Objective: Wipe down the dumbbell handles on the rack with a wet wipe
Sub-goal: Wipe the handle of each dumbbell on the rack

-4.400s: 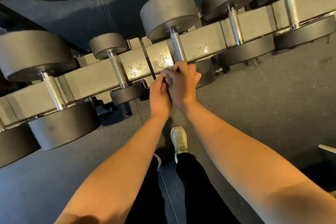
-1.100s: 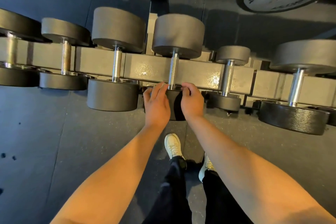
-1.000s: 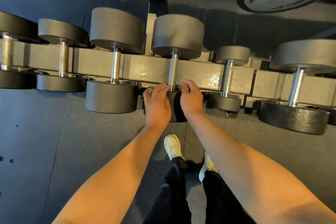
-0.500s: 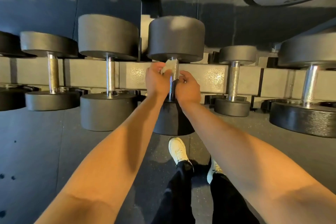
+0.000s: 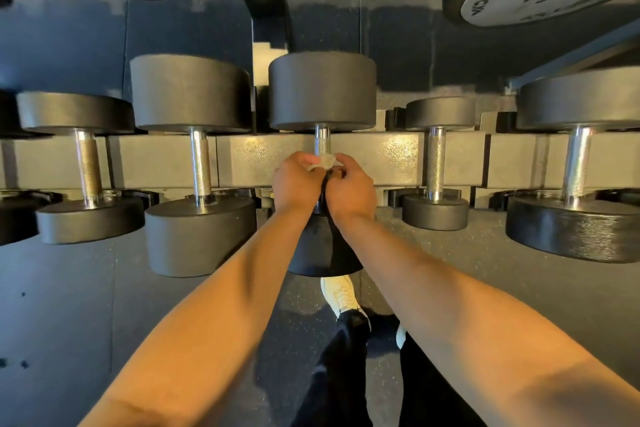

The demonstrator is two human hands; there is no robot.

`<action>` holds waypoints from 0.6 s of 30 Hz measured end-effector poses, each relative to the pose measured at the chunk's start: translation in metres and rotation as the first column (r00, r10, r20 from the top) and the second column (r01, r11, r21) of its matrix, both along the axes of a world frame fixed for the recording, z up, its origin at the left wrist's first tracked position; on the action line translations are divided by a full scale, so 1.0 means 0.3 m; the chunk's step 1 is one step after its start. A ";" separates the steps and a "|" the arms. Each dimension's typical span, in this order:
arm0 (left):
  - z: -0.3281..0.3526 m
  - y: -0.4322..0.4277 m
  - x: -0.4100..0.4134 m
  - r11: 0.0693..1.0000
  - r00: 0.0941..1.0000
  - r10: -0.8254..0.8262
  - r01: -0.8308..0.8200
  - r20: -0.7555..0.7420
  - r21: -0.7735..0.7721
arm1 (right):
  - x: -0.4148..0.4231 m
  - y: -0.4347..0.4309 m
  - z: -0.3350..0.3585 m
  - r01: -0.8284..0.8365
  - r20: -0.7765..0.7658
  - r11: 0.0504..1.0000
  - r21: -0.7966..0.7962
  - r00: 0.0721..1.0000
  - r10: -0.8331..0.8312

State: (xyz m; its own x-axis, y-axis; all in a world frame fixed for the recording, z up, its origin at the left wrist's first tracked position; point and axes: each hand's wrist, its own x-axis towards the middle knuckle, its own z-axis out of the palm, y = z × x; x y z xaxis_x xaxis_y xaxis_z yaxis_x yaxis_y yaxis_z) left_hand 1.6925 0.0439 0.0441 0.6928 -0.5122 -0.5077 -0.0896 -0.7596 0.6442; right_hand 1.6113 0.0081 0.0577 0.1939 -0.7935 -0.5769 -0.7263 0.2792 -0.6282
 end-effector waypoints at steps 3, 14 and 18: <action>0.003 -0.015 0.018 0.995 0.995 0.076 -0.080 -0.058 -0.065 | 0.000 0.006 -0.001 -0.009 -0.004 1.000 -0.028 1.000 0.009; 0.004 -0.117 0.007 0.988 0.995 0.089 -0.094 -0.045 -0.123 | -0.003 -0.002 -0.003 0.004 -0.020 0.998 -0.056 1.000 -0.005; 0.021 -0.057 0.002 1.000 0.995 0.016 -0.013 -0.099 0.025 | -0.003 -0.002 0.004 0.010 -0.033 0.999 -0.033 0.999 -0.011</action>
State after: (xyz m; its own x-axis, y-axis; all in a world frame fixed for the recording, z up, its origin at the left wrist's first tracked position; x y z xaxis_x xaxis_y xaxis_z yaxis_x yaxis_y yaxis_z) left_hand 1.6931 0.0267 0.0503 0.6455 -0.4891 -0.5866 -0.0147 -0.7758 0.6308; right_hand 1.6104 0.0077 0.0588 0.1665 -0.8138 -0.5568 -0.7443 0.2667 -0.6123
